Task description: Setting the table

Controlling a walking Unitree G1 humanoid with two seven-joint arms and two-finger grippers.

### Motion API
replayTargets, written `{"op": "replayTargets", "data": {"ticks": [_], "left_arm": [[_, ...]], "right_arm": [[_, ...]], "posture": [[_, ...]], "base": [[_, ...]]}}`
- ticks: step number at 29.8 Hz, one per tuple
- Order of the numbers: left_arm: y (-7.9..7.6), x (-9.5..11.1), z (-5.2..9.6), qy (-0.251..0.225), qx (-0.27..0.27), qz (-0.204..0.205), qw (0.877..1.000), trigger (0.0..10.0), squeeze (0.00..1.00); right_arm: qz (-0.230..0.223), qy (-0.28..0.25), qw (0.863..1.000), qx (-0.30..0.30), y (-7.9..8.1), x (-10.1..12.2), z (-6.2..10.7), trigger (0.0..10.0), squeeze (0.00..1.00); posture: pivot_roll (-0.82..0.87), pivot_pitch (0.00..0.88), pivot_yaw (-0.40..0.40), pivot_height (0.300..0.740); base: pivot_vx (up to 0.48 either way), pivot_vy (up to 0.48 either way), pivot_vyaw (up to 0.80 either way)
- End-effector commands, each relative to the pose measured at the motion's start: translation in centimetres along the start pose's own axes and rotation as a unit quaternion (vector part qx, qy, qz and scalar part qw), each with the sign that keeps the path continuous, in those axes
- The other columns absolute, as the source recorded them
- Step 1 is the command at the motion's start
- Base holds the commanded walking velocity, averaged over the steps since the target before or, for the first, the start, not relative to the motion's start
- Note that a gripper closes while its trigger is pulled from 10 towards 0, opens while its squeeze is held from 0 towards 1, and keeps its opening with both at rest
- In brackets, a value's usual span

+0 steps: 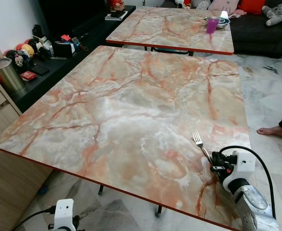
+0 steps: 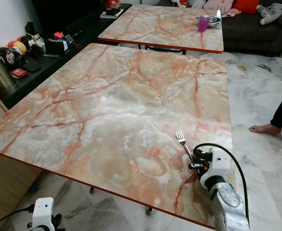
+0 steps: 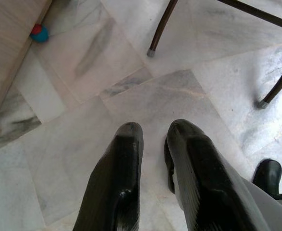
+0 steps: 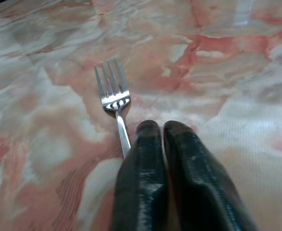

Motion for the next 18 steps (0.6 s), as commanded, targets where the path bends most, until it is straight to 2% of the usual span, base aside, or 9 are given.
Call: {"op": "replayTargets", "data": {"ticks": [1,3,5,6,13,18], "left_arm": [[0.2,-0.4,0.1,0.008,0.003,0.000,1.000,10.0,0.00],[0.2,-0.4,0.1,0.007,0.004,0.004,1.000,10.0,0.00],[0.2,-0.4,0.1,0.007,0.004,0.005,1.000,10.0,0.00],[0.2,-0.4,0.1,0.005,0.006,0.016,1.000,10.0,0.00],[0.1,-0.5,0.1,0.005,0.008,0.025,1.000,10.0,0.00],[0.1,-0.8,0.2,0.010,0.010,0.031,0.999,10.0,0.00]], "right_arm": [[0.016,-0.038,0.999,0.008,0.8,2.3,-0.5,10.0,0.00],[0.026,-0.063,0.998,0.018,1.5,3.9,-0.8,10.0,0.00],[0.026,-0.070,0.997,0.022,1.8,4.4,-0.9,10.0,0.00],[0.030,-0.085,0.995,0.037,2.7,5.4,-1.1,10.0,0.00],[0.034,-0.100,0.993,0.058,3.9,6.4,-1.3,10.0,0.00],[0.026,-0.101,0.993,0.053,3.8,6.3,-1.3,10.0,0.00]], "posture": [[0.06,0.045,0.010,0.740],[0.06,0.045,0.009,0.740],[0.06,0.045,0.009,0.740],[0.06,0.043,0.007,0.740],[0.06,0.029,0.004,0.740],[0.06,0.016,0.000,0.740]], "base": [[0.000,0.000,0.00],[0.000,0.000,0.00],[0.000,0.000,0.00],[0.000,0.000,0.00],[0.000,0.000,0.00],[0.000,0.421,0.00]]}}
Point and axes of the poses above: a point about 5 cm out from each wrist's last joint towards the gripper, its own z axis pointing back from the gripper into the wrist, its own x axis along the axis of the wrist's last joint, y = z × x, the point moved 4 cm from there along -z, pointing out of the wrist towards the gripper, and after that the axes turned 15 degrees about -z, right-handed, at the moved point
